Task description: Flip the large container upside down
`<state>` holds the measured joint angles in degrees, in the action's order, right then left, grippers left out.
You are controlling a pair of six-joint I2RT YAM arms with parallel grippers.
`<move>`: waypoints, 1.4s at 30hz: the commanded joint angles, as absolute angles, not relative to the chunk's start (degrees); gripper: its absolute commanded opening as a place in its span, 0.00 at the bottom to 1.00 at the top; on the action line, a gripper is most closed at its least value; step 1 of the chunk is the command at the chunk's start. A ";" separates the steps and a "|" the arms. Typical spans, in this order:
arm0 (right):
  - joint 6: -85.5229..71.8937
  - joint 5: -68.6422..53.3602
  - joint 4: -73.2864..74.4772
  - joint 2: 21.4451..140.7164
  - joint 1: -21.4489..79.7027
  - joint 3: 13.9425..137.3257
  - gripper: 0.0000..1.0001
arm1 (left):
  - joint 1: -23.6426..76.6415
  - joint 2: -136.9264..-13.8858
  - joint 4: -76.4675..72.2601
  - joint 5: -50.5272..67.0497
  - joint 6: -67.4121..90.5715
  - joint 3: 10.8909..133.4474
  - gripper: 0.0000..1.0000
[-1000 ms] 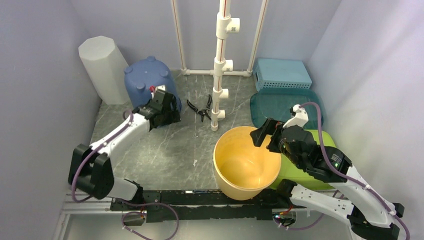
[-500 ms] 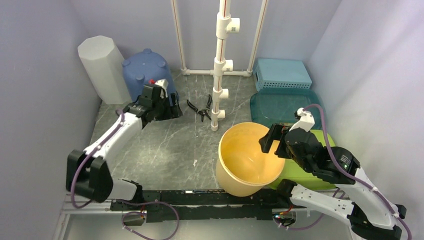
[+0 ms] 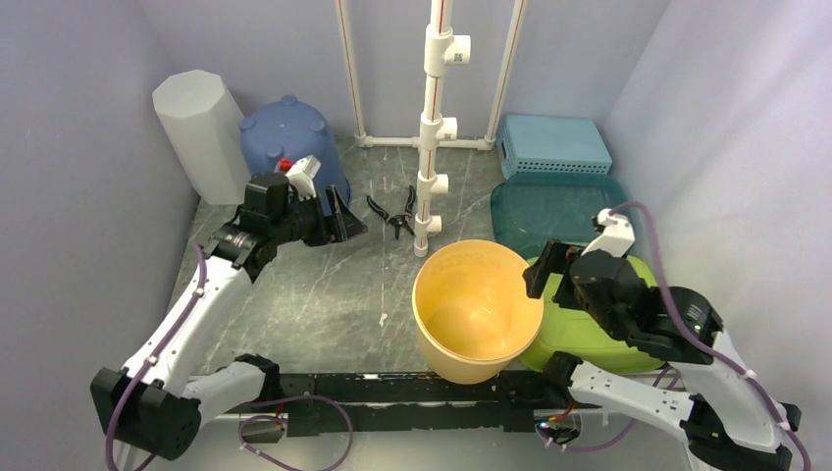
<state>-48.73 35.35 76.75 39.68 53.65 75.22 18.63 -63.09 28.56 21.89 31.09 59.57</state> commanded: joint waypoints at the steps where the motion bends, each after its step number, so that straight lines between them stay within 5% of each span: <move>1: -50.46 32.01 79.26 40.16 53.70 68.86 0.97 | 18.81 -57.64 26.61 29.95 36.42 57.32 0.80; 12: -46.74 21.04 63.78 46.37 53.64 62.71 0.39 | 18.90 -50.93 29.62 37.12 39.68 54.97 0.81; 19: -47.37 17.95 53.45 55.01 53.75 63.01 0.17 | 18.90 -52.85 46.43 31.09 30.73 67.99 0.84; 27: -52.18 15.53 34.71 58.36 53.63 54.77 0.08 | 18.90 -52.25 57.60 24.03 25.06 72.23 0.85; 42: -63.84 5.28 12.47 63.19 53.23 35.41 0.11 | 18.90 -44.44 54.62 21.24 30.23 70.74 0.86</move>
<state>-58.17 8.49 17.02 60.58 53.45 41.10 18.85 -46.11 54.63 24.34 29.23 70.32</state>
